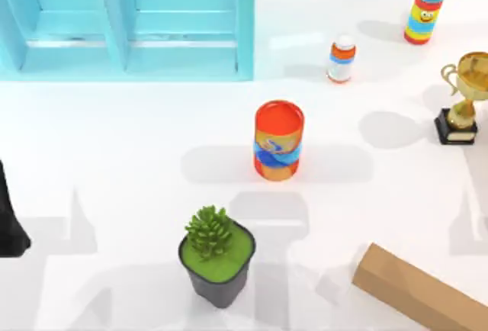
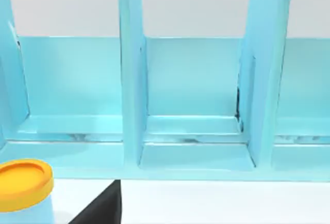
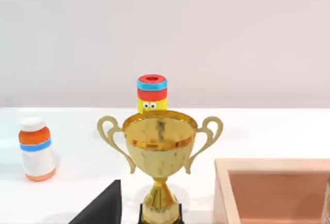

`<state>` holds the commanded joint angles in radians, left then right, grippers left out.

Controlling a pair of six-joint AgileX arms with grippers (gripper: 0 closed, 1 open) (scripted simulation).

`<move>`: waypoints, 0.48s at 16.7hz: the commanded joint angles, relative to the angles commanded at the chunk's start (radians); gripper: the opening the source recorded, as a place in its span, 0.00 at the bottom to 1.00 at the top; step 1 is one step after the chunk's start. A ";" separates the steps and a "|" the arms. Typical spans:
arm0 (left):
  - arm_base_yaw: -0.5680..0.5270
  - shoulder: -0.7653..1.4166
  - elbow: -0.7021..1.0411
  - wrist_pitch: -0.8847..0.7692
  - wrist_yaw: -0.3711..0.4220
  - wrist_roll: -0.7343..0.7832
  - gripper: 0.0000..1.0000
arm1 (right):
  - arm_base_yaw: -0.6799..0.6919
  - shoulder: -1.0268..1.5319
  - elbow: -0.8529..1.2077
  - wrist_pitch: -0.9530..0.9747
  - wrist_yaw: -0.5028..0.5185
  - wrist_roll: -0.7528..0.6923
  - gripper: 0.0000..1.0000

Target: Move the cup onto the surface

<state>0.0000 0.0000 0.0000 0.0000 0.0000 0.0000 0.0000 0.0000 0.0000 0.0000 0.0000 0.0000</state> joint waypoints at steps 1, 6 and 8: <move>0.000 0.000 0.000 0.000 0.000 0.000 1.00 | 0.000 0.000 0.000 0.000 0.000 0.000 1.00; 0.000 0.000 0.000 0.000 0.000 0.000 1.00 | -0.046 0.106 0.106 -0.097 0.003 -0.041 1.00; 0.000 0.000 0.000 0.000 0.000 0.000 1.00 | -0.090 0.221 0.221 -0.194 0.004 -0.081 1.00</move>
<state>0.0000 0.0000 0.0000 0.0000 0.0000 0.0000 -0.0896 0.2213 0.2213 -0.1938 0.0039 -0.0814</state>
